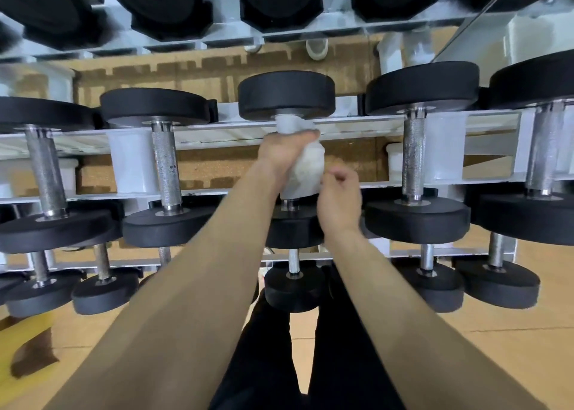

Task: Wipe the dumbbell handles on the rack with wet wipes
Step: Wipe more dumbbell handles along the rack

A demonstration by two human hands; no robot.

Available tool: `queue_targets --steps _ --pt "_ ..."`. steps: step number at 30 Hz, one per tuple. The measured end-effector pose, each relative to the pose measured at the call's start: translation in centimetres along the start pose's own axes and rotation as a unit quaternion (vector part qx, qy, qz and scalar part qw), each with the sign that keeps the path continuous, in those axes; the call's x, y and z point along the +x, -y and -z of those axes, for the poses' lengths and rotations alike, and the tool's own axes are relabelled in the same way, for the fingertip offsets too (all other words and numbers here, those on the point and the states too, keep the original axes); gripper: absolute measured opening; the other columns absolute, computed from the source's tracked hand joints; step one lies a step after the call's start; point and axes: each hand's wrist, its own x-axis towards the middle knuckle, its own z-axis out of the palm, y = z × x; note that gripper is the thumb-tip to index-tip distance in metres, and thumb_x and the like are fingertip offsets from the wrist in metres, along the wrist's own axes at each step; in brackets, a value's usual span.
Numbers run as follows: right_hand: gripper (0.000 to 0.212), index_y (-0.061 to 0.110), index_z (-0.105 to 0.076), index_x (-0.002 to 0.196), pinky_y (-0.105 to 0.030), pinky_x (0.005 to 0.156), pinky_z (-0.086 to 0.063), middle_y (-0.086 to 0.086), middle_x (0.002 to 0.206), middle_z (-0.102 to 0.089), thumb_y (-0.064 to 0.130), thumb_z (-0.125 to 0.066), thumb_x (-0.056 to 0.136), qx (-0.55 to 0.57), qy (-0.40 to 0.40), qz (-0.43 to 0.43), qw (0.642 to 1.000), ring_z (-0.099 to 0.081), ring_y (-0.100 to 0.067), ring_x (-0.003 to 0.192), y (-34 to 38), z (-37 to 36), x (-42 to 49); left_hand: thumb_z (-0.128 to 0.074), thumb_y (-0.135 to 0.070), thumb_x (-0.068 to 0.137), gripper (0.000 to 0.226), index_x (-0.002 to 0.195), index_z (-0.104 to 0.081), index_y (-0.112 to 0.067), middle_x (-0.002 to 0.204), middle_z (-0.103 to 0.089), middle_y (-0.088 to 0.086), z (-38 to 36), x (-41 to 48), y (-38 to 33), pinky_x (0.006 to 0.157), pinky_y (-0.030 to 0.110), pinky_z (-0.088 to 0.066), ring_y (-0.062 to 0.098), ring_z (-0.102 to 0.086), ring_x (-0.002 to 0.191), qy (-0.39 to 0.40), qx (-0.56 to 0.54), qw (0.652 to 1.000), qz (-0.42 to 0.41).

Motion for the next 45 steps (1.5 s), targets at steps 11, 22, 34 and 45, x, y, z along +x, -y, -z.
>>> queue_targets --steps 11,22,34,45 --pt "0.009 0.025 -0.054 0.103 -0.027 0.07 -0.041 0.004 0.102 -0.061 0.023 -0.046 0.101 -0.01 -0.044 0.038 0.998 -0.056 -0.005 0.087 -0.5 -0.8 -0.5 -0.081 -0.031 0.084 0.024 0.091 -0.066 -0.014 0.08 -0.067 0.001 0.5 -0.1 0.3 0.074 0.03 -0.055 0.021 -0.066 0.078 0.023 -0.025 0.999 -0.029" --pt "0.01 0.023 -0.055 0.1 -0.025 0.065 -0.039 0.002 0.099 -0.062 0.025 -0.045 0.101 -0.011 -0.057 0.055 0.997 -0.056 -0.008 0.085 -0.6 -0.9 -0.4 -0.086 -0.031 0.072 0.06 0.12 -0.059 -0.008 0.097 -0.068 0.008 -0.1 -0.5 1.4 0.075 0.036 -0.06 0.025 -0.068 0.086 0.005 0.011 0.998 0.064" --pt "0.015 0.019 -0.058 0.103 -0.02 0.065 -0.038 0.005 0.094 -0.061 0.021 -0.044 0.101 -0.02 -0.075 0.062 0.995 -0.055 -0.006 0.082 -0.8 -1.1 0.0 -0.076 -0.029 0.087 0.024 0.08 -0.056 -0.018 0.058 -0.049 -0.003 1.4 1.4 -0.2 0.056 0.026 -0.04 0.011 -0.045 0.049 0.131 -0.113 0.985 0.007" --pt "0.033 0.021 -0.059 0.131 -0.025 0.087 -0.039 0.009 0.117 -0.061 0.029 -0.038 0.107 -0.113 0.017 0.125 0.986 -0.054 -0.009 0.105 -0.1 -0.7 -0.3 -0.077 -0.035 0.085 0.032 0.105 -0.069 -0.011 0.097 -0.073 0.009 2.8 -1.2 3.7 0.087 0.038 -0.054 0.024 -0.068 0.095 0.13 0.122 0.98 -0.082"
